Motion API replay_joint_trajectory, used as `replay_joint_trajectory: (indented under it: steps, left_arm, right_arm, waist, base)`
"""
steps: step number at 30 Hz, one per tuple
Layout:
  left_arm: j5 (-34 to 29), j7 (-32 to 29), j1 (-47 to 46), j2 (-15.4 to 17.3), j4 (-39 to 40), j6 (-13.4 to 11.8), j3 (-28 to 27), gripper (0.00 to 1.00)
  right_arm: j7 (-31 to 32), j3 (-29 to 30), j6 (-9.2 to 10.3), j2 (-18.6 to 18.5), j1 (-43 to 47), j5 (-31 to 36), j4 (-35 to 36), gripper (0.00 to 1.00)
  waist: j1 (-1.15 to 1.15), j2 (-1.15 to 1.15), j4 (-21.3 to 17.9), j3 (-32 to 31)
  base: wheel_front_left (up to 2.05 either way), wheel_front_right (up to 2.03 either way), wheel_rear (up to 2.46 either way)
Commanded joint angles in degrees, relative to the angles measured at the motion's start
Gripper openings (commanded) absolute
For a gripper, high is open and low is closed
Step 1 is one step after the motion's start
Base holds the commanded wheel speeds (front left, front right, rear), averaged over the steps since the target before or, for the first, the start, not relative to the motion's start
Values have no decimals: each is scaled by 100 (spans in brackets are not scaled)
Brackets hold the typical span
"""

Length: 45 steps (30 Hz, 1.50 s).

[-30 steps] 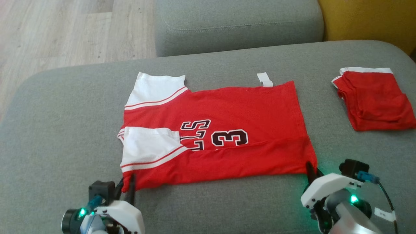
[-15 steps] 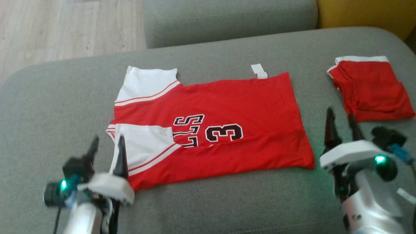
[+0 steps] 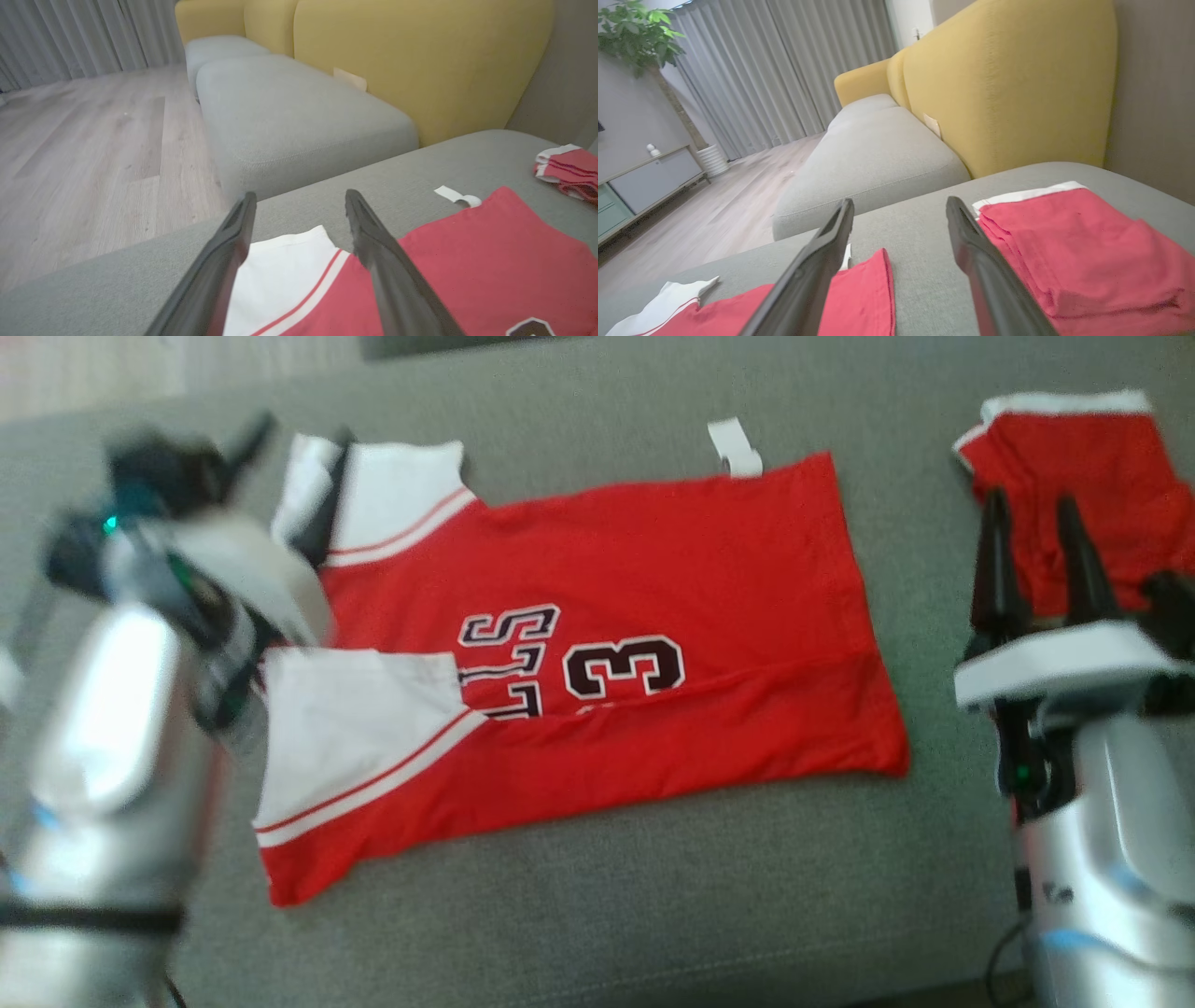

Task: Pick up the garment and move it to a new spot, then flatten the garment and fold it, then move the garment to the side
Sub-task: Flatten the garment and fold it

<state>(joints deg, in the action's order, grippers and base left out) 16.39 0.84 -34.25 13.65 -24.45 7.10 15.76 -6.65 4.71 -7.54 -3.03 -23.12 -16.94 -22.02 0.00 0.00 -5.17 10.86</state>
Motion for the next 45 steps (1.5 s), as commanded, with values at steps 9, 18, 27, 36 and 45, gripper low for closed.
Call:
replay_joint_trajectory:
  steps: [9,18,27,36,45]
  left_arm:
    - [1059,-1464,-2264,1396,-1073,37,1271,100]
    - [1358,-1794,-3314,2046,-2403,38,2014,100]
    - [1639,-1680,-3623,2083,-3049,38,2359,100]
    - [2001,-1833,-3715,1957,-3373,38,2580,98]
    - [2550,-1543,-3717,1877,-2983,38,2948,0]
  right_arm:
    - [421,-665,5,15,-844,13,931,100]
    - [541,-1098,5,15,-1074,-127,1446,100]
    - [536,-1130,5,15,-954,-236,1615,100]
    - [582,-1061,5,15,-919,-187,1631,100]
    - [766,-617,5,15,-1113,121,1520,100]
  waist:
    - [0,0,-537,1187]
    - [0,0,-875,1790]
    - [0,0,-1000,1942]
    - [0,0,-977,1952]
    - [0,0,-664,1765]
  base:
    - [0,0,0]
    - [0,0,0]
    - [0,0,0]
    - [0,0,0]
    - [0,0,0]
